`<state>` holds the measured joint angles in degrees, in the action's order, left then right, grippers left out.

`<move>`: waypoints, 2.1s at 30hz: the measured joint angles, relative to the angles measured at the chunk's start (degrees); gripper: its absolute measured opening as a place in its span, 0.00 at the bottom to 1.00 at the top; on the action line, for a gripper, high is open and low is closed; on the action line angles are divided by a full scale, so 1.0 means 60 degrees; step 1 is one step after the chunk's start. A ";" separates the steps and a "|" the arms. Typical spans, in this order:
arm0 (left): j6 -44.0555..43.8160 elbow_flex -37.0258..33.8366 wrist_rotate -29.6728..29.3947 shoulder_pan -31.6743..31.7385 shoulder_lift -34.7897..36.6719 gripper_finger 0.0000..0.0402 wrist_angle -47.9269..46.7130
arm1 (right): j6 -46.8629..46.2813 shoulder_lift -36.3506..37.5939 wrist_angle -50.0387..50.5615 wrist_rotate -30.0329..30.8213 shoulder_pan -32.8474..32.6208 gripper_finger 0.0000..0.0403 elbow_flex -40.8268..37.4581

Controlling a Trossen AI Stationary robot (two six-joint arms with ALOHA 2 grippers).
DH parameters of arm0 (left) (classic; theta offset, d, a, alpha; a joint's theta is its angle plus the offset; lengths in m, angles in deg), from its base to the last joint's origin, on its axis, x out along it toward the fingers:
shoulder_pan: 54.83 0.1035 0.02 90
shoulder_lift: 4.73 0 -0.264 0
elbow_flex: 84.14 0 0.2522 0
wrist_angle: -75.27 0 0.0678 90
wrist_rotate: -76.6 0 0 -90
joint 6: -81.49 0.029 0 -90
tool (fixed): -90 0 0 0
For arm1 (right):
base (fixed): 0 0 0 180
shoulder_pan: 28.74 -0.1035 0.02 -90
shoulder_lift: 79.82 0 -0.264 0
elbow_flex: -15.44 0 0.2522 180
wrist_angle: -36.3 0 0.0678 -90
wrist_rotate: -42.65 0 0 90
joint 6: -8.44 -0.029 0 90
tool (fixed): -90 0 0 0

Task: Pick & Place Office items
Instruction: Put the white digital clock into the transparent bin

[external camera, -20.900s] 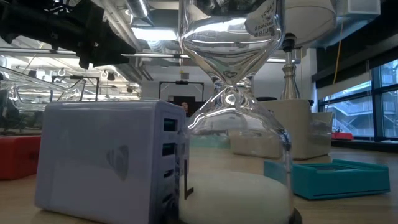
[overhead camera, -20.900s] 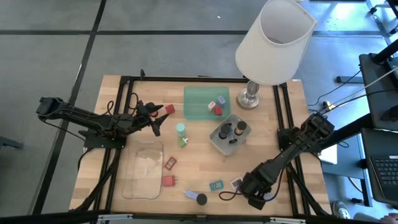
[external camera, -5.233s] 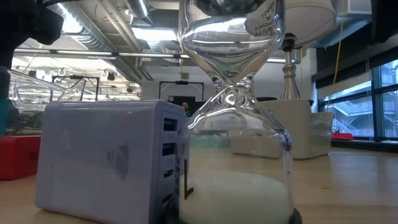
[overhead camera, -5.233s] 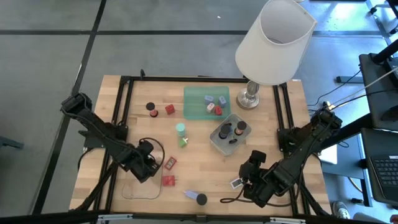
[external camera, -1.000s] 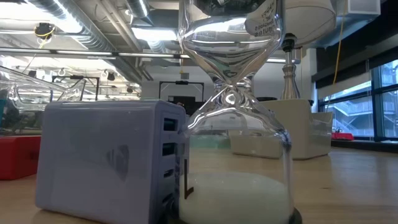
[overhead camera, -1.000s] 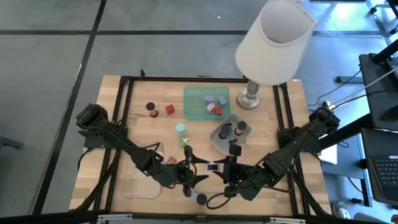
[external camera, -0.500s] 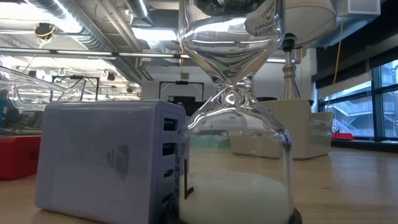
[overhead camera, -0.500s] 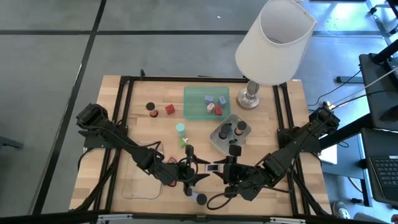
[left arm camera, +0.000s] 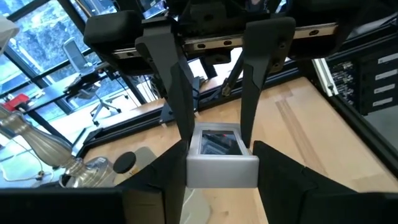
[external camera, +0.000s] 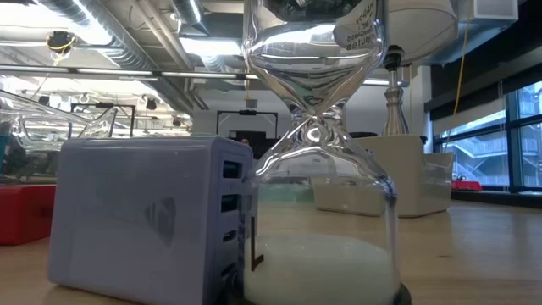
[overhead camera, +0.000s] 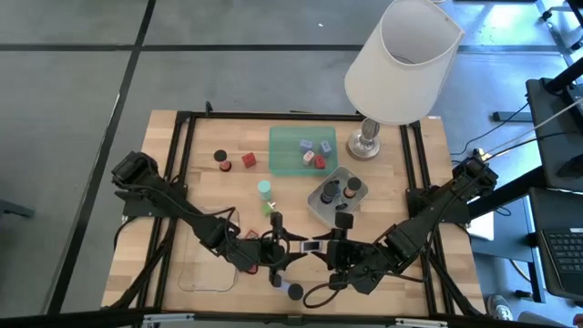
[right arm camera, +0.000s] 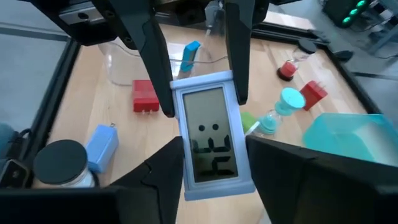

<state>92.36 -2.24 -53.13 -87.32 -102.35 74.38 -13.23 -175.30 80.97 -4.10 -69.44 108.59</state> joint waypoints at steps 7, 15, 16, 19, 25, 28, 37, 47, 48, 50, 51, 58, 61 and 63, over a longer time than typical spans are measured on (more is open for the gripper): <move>-0.0517 0.0000 -0.0127 -0.0003 0.0000 0.39 -0.0001 | -0.0502 0.0000 -0.0035 -0.0537 0.0006 0.61 0.0000; -0.2057 0.0000 -0.0139 0.0098 0.0000 0.39 -0.0352 | -0.0758 0.0000 0.0746 -0.1302 0.0013 0.82 0.0004; -0.2234 0.0000 -0.0109 0.0124 0.0000 0.39 -0.0442 | -0.0828 0.0025 0.0984 -0.1361 0.0017 0.84 0.0004; -0.2813 0.0000 0.0096 0.0209 0.0000 0.39 -0.0709 | -0.1410 0.0182 0.1910 -0.1477 0.0088 0.86 0.0004; -0.3735 0.0000 0.0225 0.0306 0.0004 0.39 -0.1713 | -0.3251 0.0713 0.3902 -0.2360 0.0352 0.87 0.0002; -0.4657 0.0004 0.0324 0.0327 0.0004 0.39 -0.2606 | -0.3930 0.0851 0.4675 -0.2811 0.0381 0.87 0.0002; -0.9217 0.0881 0.2114 0.0174 0.1333 0.39 -0.7581 | -0.4495 0.0867 0.5480 -0.2898 0.0381 0.83 0.0000; -1.4863 0.1093 0.4322 -0.1559 0.2554 0.39 -1.2236 | -0.4335 0.0871 0.5469 -0.2781 0.0385 0.81 0.0000; -1.5352 0.1091 0.4332 -0.1791 0.2551 0.39 -1.2597 | -0.4314 0.0868 0.5469 -0.2780 0.0385 0.80 0.0000; -1.6311 0.1029 0.4272 -0.2154 0.2502 0.39 -1.3124 | -0.4314 0.0867 0.5469 -0.2696 0.0385 0.80 0.0000; -1.6702 0.0936 0.4241 -0.2269 0.2450 0.39 -1.3223 | -0.4314 0.0871 0.5466 -0.2590 0.0385 0.80 0.0000; -1.7681 -0.0018 0.4815 -0.2399 0.1946 0.39 -1.3424 | -0.3995 0.0870 0.5455 -0.2278 0.0432 0.80 0.0000; -1.7643 -0.0302 0.4856 -0.2222 0.1770 0.39 -1.3423 | -0.3797 0.0867 0.5427 -0.2278 0.0533 0.80 0.0000; -1.7640 -0.0507 0.4872 -0.2083 0.1684 0.39 -1.3424 | -0.3775 0.0867 0.5425 -0.2275 0.0602 0.80 0.0000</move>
<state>-13.48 -5.28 -23.90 -99.82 -92.25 -6.17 -35.88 -170.10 113.53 -17.75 -65.83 108.59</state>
